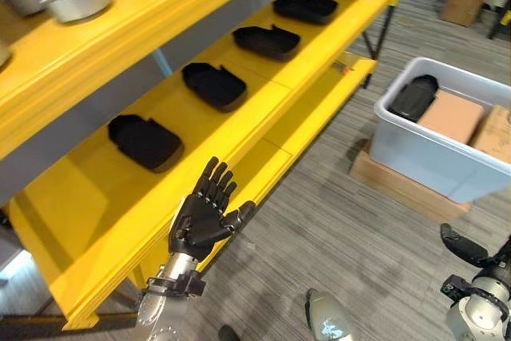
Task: Move parts from the plastic box to the shelf.
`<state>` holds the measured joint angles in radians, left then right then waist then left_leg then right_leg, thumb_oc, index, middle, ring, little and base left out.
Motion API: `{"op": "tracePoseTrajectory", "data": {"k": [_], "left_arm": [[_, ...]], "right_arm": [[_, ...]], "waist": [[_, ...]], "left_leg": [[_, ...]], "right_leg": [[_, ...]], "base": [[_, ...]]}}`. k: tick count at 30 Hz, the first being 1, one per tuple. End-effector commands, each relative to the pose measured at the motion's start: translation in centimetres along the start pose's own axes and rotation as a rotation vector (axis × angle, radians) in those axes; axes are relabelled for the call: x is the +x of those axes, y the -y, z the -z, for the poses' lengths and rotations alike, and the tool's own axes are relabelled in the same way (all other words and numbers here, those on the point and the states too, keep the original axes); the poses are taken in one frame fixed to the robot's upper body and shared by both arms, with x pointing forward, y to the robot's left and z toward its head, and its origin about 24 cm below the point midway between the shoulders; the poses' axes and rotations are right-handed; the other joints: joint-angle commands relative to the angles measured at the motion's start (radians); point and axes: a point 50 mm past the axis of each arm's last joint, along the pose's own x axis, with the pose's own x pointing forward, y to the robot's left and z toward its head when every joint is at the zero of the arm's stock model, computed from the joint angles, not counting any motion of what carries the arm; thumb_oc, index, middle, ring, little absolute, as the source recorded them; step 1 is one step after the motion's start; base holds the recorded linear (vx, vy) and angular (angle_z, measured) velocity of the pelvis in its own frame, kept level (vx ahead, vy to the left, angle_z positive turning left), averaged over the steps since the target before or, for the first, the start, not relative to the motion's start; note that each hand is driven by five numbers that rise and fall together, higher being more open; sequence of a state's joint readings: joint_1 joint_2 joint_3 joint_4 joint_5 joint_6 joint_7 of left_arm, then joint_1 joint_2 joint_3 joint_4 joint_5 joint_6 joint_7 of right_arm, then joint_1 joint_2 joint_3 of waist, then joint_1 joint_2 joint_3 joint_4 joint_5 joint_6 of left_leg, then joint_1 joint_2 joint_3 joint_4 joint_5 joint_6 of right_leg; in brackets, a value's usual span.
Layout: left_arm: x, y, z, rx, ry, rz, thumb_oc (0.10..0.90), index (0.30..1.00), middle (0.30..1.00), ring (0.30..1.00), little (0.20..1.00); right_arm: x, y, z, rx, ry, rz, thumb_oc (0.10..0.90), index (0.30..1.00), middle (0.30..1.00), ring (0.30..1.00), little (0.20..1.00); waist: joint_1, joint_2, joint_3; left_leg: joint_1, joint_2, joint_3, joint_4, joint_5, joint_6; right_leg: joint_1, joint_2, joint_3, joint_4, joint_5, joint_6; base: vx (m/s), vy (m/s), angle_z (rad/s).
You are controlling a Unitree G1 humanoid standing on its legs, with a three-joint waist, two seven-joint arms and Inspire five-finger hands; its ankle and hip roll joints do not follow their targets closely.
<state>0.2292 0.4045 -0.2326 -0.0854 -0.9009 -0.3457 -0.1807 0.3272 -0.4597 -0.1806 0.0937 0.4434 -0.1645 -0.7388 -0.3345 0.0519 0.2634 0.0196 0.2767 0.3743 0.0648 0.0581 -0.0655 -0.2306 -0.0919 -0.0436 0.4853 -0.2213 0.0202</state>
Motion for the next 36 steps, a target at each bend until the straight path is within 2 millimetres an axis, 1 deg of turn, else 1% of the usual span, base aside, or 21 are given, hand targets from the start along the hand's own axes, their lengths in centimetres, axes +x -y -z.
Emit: {"op": "tracePoseTrajectory", "data": {"k": [1, 2, 8, 9, 10, 11, 13, 16, 17, 19, 21, 22, 23, 24, 25, 27, 28, 29, 31, 34, 36], "left_arm": [[1.9, 1.0, -3.3, 0.005, 0.186, 0.095, 0.9, 1.0, 1.0, 1.0, 1.0], [2.1, 1.2, -3.3, 0.003, 0.189, 0.102, 0.9, 1.0, 1.0, 1.0, 1.0], [3.1, 2.4, -2.2, -0.019, 0.17, 0.158, 0.9, 1.0, 1.0, 1.0, 1.0], [3.2, 2.6, -2.1, -0.02, 0.165, 0.166, 0.9, 1.0, 1.0, 1.0, 1.0], [3.4, 3.2, -2.1, -0.015, 0.158, 0.187, 0.9, 1.0, 1.0, 1.0, 1.0], [3.4, 3.4, -2.7, -0.026, 0.198, 0.18, 0.9, 1.0, 1.0, 1.0, 1.0], [3.5, 3.6, -3.0, -0.026, 0.224, 0.184, 0.9, 1.0, 1.0, 1.0, 1.0], [3.6, 3.8, -3.8, -0.041, 0.266, 0.197, 0.9, 1.0, 1.0, 1.0, 1.0], [3.6, 3.6, -4.0, -0.078, 0.27, 0.177, 0.9, 1.0, 1.0, 1.0, 1.0], [3.6, 3.4, -4.1, -0.07, 0.275, 0.174, 0.9, 1.0, 1.0, 1.0, 1.0], [3.5, 3.1, -4.5, 0.003, 0.306, 0.139, 0.9, 1.0, 1.0, 1.0, 1.0], [3.5, 2.9, -4.8, 0.034, 0.326, 0.114, 0.9, 1.0, 1.0, 1.0, 1.0], [3.7, 2.7, -5.1, 0.052, 0.327, 0.099, 0.9, 1.0, 1.0, 1.0, 1.0], [3.8, 2.6, -5.2, 0.066, 0.314, 0.104, 0.9, 1.0, 1.0, 1.0, 1.0], [3.9, 2.6, -5.1, 0.068, 0.309, 0.108, 0.9, 1.0, 1.0, 1.0, 1.0], [4.1, 2.6, -5.0, 0.065, 0.272, 0.134, 0.9, 1.0, 1.0, 1.0, 1.0], [4.1, 2.6, -4.9, 0.066, 0.254, 0.15, 0.9, 1.0, 1.0, 1.0, 1.0], [4.1, 2.7, -4.8, 0.068, 0.24, 0.168, 0.9, 1.0, 1.0, 1.0, 1.0], [4.0, 2.8, -4.7, 0.081, 0.227, 0.206, 0.9, 1.0, 1.0, 1.0, 1.0], [3.7, 2.6, -4.7, 0.087, 0.24, 0.181, 0.9, 1.0, 1.0, 1.0, 1.0], [3.6, 2.5, -4.5, 0.076, 0.239, 0.174, 0.9, 1.0, 1.0, 1.0, 1.0]], "right_arm": [[1.1, 0.4, -3.5, 0.024, 0.189, 0.029, 0.9, 1.0, 1.0, 1.0, 1.0], [1.2, 0.4, -3.5, 0.028, 0.187, 0.034, 0.9, 1.0, 1.0, 1.0, 1.0], [1.4, 0.7, -2.4, 0.034, 0.121, 0.035, 0.9, 1.0, 1.0, 1.0, 1.0], [1.4, 0.6, -2.3, 0.035, 0.12, 0.037, 0.9, 1.0, 1.0, 1.0, 1.0], [1.4, 0.5, -2.4, 0.037, 0.12, 0.032, 0.9, 1.0, 1.0, 1.0, 1.0], [1.4, 0.0, -2.5, 0.021, 0.13, 0.017, 0.9, 1.0, 1.0, 1.0, 1.0], [1.3, -0.1, -2.5, 0.021, 0.129, 0.008, 0.9, 1.0, 1.0, 1.0, 1.0], [1.1, 0.3, -3.1, -0.022, 0.189, -0.002, 0.9, 1.0, 1.0, 1.0, 1.0], [1.1, 0.5, -3.4, -0.023, 0.192, -0.026, 0.9, 1.0, 1.0, 1.0, 1.0], [1.1, 0.4, -3.6, -0.038, 0.207, -0.052, 0.9, 1.0, 1.0, 1.0, 1.0], [1.1, -0.3, -4.0, -0.077, 0.242, -0.121, 0.9, 1.0, 1.0, 1.0, 1.0], [1.0, -0.8, -4.1, -0.085, 0.247, -0.164, 0.9, 1.0, 1.0, 1.0, 1.0], [0.8, -1.3, -4.0, -0.082, 0.229, -0.227, 0.9, 1.0, 1.0, 1.0, 1.0], [0.7, -1.3, -3.9, -0.072, 0.212, -0.237, 0.9, 1.0, 1.0, 1.0, 1.0], [0.6, -1.3, -3.8, -0.07, 0.207, -0.239, 0.9, 1.0, 1.0, 1.0, 1.0], [0.2, -1.0, -3.5, -0.049, 0.176, -0.232, 0.9, 1.0, 1.0, 1.0, 1.0], [-0.2, -0.8, -3.3, -0.039, 0.158, -0.227, 0.9, 1.0, 1.0, 1.0, 1.0], [-0.5, -0.6, -3.0, -0.031, 0.137, -0.223, 0.9, 1.0, 1.0, 1.0, 1.0], [-1.3, -0.4, -2.3, -0.01, 0.101, -0.224, 0.9, 1.0, 1.0, 1.0, 1.0], [-1.4, -1.0, -2.2, -0.008, 0.098, -0.266, 0.9, 1.0, 1.0, 1.0, 1.0], [-1.4, -1.5, -2.1, 0.015, 0.087, -0.279, 0.9, 1.0, 1.0, 1.0, 1.0]], "waist": [[-0.013, -0.008, -0.025], [-0.019, 0.003, -0.022], [-0.064, 0.036, -0.023], [-0.068, 0.038, -0.024], [-0.075, 0.049, -0.026], [-0.076, 0.063, -0.019], [-0.076, 0.065, -0.015], [-0.086, 0.061, -0.012], [-0.087, 0.049, -0.019], [-0.08, 0.04, -0.026], [-0.056, 0.024, -0.037], [-0.041, 0.018, -0.039], [-0.015, 0.01, -0.042], [-0.008, 0.005, -0.042], [-0.008, 0.004, -0.041], [-0.007, -0.003, -0.041], [-0.008, -0.005, -0.044], [-0.006, -0.009, -0.045], [0.014, -0.02, -0.042], [0.035, -0.025, -0.042], [0.042, -0.023, -0.045]], "left_leg": [[-0.019, 0.067, -0.085, 0.055, -0.008, -0.017], [-0.026, 0.075, -0.08, 0.052, 0.015, -0.012], [0.003, 0.03, -0.097, 0.059, -0.001, -0.022], [0.007, 0.022, -0.095, 0.06, -0.011, -0.023], [0.032, -0.002, -0.084, 0.043, -0.041, -0.021], [0.039, -0.01, -0.06, 0.041, -0.081, -0.015], [0.036, -0.007, -0.065, 0.051, -0.088, -0.013], [0.037, 0.007, -0.082, 0.066, -0.09, -0.013], [0.038, 0.041, -0.101, 0.082, -0.053, -0.026], [0.035, 0.055, -0.117, 0.088, -0.033, -0.033], [0.029, 0.054, -0.167, 0.094, -0.001, -0.035], [0.021, 0.037, -0.198, 0.098, 0.002, -0.03], [-0.021, -0.039, -0.24, 0.108, -0.035, 0.001], [-0.051, -0.078, -0.243, 0.107, -0.045, 0.011], [-0.055, -0.084, -0.243, 0.109, -0.047, 0.013], [-0.08, -0.125, -0.227, 0.072, -0.052, 0.013], [-0.098, -0.142, -0.215, 0.036, -0.038, 0.006], [-0.118, -0.151, -0.204, 0.004, -0.014, 0.0], [-0.219, -0.142, -0.203, -0.009, 0.089, -0.023], [-0.222, -0.149, -0.234, -0.027, 0.069, -0.015], [-0.202, -0.156, -0.221, -0.041, 0.046, -0.003]], "right_leg": [[0.114, -0.029, -0.033, -0.023, -0.068, -0.011], [0.101, -0.019, -0.028, -0.037, -0.041, -0.017], [0.1, -0.023, 0.036, -0.129, 0.025, 0.009], [0.105, -0.024, 0.041, -0.152, 0.038, 0.013], [0.094, -0.036, 0.056, -0.187, 0.076, 0.038], [0.081, -0.058, 0.058, -0.172, 0.067, 0.05], [0.071, -0.057, 0.064, -0.151, 0.059, 0.048], [0.052, -0.047, 0.073, -0.089, 0.023, 0.033], [0.044, -0.031, 0.066, -0.045, -0.009, 0.011], [0.037, -0.025, 0.061, -0.029, -0.02, 0.002], [0.028, -0.006, 0.057, -0.03, -0.021, -0.013], [0.03, 0.007, 0.065, -0.042, -0.016, -0.017], [0.054, 0.042, 0.093, -0.099, 0.007, -0.019], [0.075, 0.06, 0.105, -0.138, 0.024, -0.014], [0.081, 0.062, 0.106, -0.147, 0.027, -0.012], [0.118, 0.072, 0.106, -0.208, 0.058, 0.003], [0.143, 0.077, 0.107, -0.248, 0.076, 0.014], [0.168, 0.077, 0.104, -0.283, 0.094, 0.023], [0.231, 0.083, 0.095, -0.349, 0.116, 0.023], [0.248, 0.082, 0.107, -0.362, 0.11, 0.022], [0.256, 0.083, 0.109, -0.36, 0.1, 0.023]], "base": [[-0.04, 0.118, -0.32], [-0.03, 0.12, -0.38], [0.02, 0.107, -0.23], [-0.01, -0.007, -0.27], [-0.09, -0.127, -0.48], [-0.12, -0.166, -0.54], [-0.11, -0.169, -0.55], [-0.1, -0.199, -0.28], [-0.09, -0.262, -0.01], [0.0, -0.207, -0.1], [0.11, -0.172, -0.93], [0.2, -0.256, -1.81], [0.22, -0.309, -1.82], [0.17, -0.257, -1.21], [0.1, -0.135, -0.89], [0.12, -0.101, -0.79], [0.18, -0.085, -0.37], [0.2, -0.072, 0.09], [0.3, -0.032, 0.3], [0.23, 0.06, -0.37], [0.25, 0.111, -0.83]]}}
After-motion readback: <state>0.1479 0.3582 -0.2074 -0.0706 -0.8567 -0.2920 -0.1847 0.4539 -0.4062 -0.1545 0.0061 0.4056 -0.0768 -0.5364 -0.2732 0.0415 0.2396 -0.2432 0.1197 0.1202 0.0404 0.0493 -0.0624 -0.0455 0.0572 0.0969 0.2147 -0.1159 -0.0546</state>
